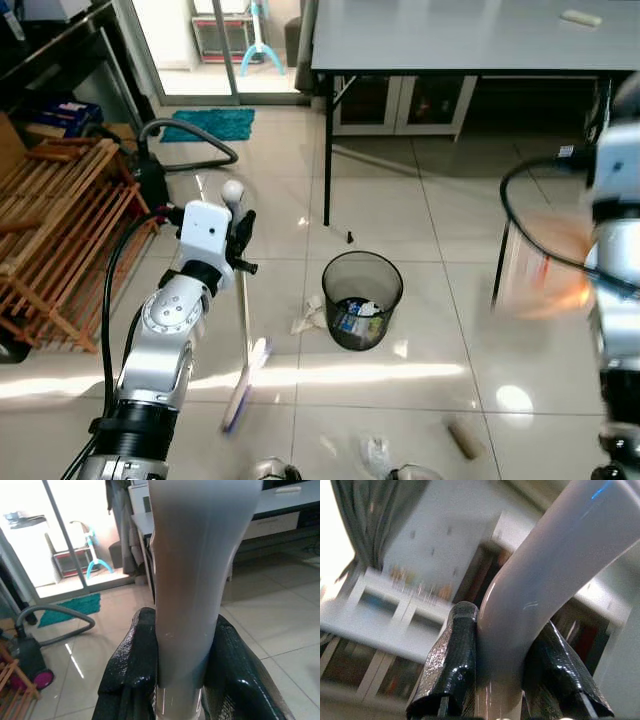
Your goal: Sweep floor
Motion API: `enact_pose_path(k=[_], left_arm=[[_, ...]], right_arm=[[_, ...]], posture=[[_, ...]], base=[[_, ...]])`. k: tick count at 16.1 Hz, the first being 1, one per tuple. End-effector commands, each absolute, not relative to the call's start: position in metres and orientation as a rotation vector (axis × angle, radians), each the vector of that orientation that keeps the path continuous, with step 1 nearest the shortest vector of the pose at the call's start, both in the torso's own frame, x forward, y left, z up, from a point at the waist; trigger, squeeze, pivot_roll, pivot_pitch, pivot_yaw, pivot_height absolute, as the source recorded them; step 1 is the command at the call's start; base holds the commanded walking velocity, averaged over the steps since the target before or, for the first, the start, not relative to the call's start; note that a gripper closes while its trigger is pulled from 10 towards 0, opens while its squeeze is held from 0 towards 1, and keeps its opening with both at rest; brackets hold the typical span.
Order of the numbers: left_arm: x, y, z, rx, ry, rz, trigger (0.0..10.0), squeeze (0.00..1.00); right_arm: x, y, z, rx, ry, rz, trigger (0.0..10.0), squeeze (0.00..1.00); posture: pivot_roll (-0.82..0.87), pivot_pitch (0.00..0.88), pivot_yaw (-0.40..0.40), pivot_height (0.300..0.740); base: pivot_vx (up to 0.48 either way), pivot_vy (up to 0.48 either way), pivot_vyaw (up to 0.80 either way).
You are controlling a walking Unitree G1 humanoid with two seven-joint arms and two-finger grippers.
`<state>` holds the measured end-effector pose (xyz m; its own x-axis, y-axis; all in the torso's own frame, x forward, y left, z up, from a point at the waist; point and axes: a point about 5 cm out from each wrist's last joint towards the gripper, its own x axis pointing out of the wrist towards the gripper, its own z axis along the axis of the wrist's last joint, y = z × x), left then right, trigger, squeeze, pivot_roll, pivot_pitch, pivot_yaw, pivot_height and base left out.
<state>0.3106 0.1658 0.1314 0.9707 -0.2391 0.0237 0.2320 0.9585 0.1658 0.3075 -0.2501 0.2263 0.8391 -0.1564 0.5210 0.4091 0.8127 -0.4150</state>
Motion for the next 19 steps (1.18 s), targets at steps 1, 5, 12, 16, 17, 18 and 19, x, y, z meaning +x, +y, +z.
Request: enact_pose_path(k=[1, 5, 12, 16, 17, 18, 19], left_arm=[[0.313, 0.162, 0.145, 0.179, -0.095, -0.237, 10.0, 0.00], [0.314, 0.158, 0.145, 0.183, -0.086, -0.262, 10.0, 0.00], [0.316, 0.158, 0.145, 0.179, -0.083, -0.258, 10.0, 0.00], [0.318, 0.159, 0.146, 0.185, -0.089, -0.256, 10.0, 0.00], [0.318, 0.160, 0.147, 0.186, -0.090, -0.253, 10.0, 0.00], [0.318, 0.160, 0.147, 0.185, -0.091, -0.252, 10.0, 0.00], [0.318, 0.160, 0.147, 0.186, -0.091, -0.252, 10.0, 0.00]], right_arm=[[0.307, -0.254, 0.221, -0.507, -0.462, -0.341, 10.0, 0.00], [0.305, -0.244, 0.193, -0.420, -0.375, -0.314, 10.0, 0.00], [0.306, -0.226, 0.176, -0.383, -0.325, -0.269, 10.0, 0.00], [0.312, -0.215, 0.171, -0.364, -0.292, -0.197, 10.0, 0.00], [0.311, -0.213, 0.170, -0.352, -0.290, -0.195, 10.0, 0.00], [0.311, -0.212, 0.169, -0.346, -0.288, -0.197, 10.0, 0.00], [0.311, -0.212, 0.169, -0.339, -0.286, -0.201, 10.0, 0.00]], posture=[[0.02, 0.061, 0.055, 0.740], [0.02, 0.065, 0.067, 0.740], [0.01, 0.059, 0.069, 0.740], [0.02, 0.055, 0.065, 0.740], [0.02, 0.054, 0.064, 0.740], [0.02, 0.055, 0.066, 0.740], [0.02, 0.054, 0.067, 0.740]], base=[[0.000, 0.000, 0.00], [0.000, 0.000, 0.00], [-0.154, 0.000, 0.00], [-0.294, 0.000, 0.00], [-0.296, 0.000, 0.00], [-0.300, 0.000, 0.00], [-0.296, 0.000, 0.00]])
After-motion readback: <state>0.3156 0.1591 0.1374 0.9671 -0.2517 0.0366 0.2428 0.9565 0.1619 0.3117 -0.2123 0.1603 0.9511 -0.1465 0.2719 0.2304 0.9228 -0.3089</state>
